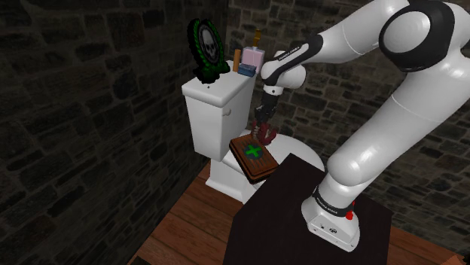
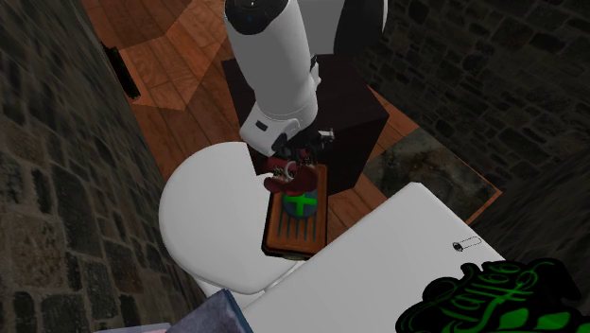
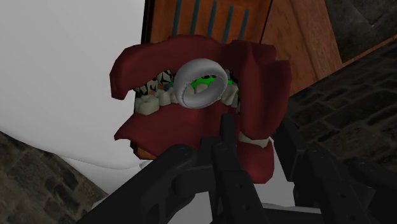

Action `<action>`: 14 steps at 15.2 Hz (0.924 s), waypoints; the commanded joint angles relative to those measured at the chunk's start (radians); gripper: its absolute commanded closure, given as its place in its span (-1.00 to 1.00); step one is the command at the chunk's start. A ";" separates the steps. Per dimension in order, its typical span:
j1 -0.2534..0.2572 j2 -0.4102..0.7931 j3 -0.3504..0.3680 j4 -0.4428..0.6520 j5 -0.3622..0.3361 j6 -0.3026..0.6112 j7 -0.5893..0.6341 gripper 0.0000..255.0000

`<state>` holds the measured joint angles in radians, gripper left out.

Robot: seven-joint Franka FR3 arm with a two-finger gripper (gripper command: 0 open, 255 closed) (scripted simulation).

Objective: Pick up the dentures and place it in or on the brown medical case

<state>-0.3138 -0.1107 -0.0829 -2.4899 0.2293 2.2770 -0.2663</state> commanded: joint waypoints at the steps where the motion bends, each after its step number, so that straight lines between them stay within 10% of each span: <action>1: 0.000 0.018 -0.001 -0.010 0.007 0.028 -0.011 1.00; 14: 0.009 0.177 0.006 -0.040 0.084 0.210 -0.088 1.00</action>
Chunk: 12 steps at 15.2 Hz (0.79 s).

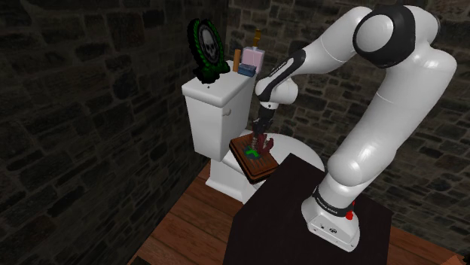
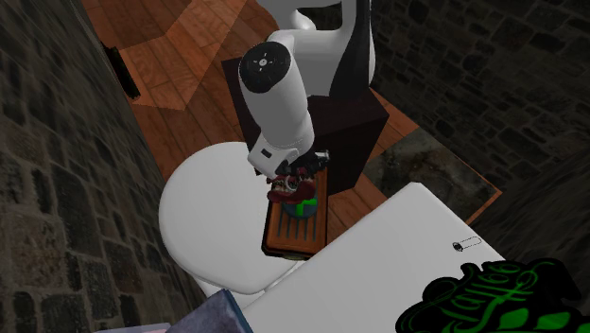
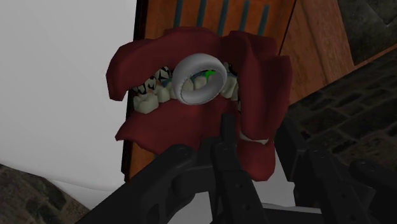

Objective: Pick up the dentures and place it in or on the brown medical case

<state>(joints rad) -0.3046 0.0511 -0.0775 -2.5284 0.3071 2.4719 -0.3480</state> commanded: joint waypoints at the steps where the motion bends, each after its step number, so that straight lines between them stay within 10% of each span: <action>1: 0.000 0.015 0.000 -0.002 0.007 0.015 -0.006 1.00; 8: -0.002 0.015 0.002 -0.002 0.007 0.015 -0.006 1.00; 9: -0.002 0.015 0.001 0.000 0.006 0.013 -0.006 -1.00; 12: 0.000 0.014 0.003 0.001 0.005 0.011 0.000 -1.00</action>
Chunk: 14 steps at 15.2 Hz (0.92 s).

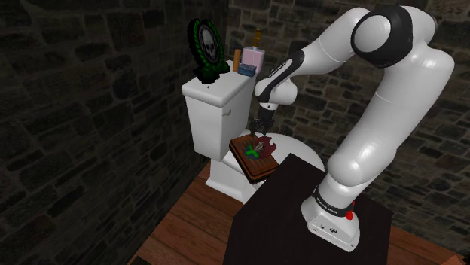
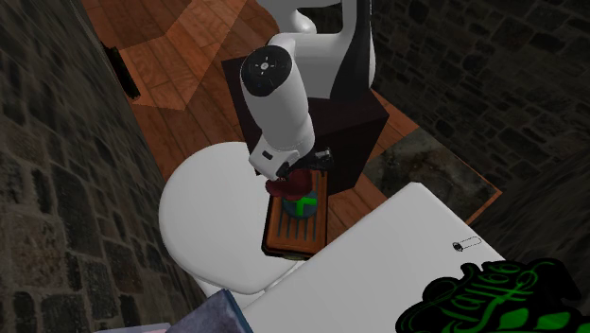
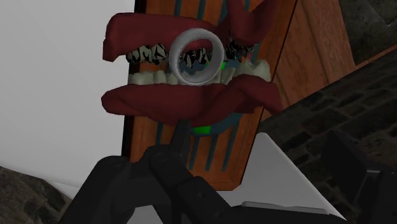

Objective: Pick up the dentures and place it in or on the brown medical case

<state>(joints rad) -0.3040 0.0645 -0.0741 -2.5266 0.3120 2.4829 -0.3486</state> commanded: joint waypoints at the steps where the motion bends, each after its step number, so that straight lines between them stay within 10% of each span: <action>1: 0.000 0.000 0.000 0.000 0.000 0.000 0.000 -1.00; 14: -0.017 -0.103 -0.019 0.029 -0.060 -0.131 0.035 -1.00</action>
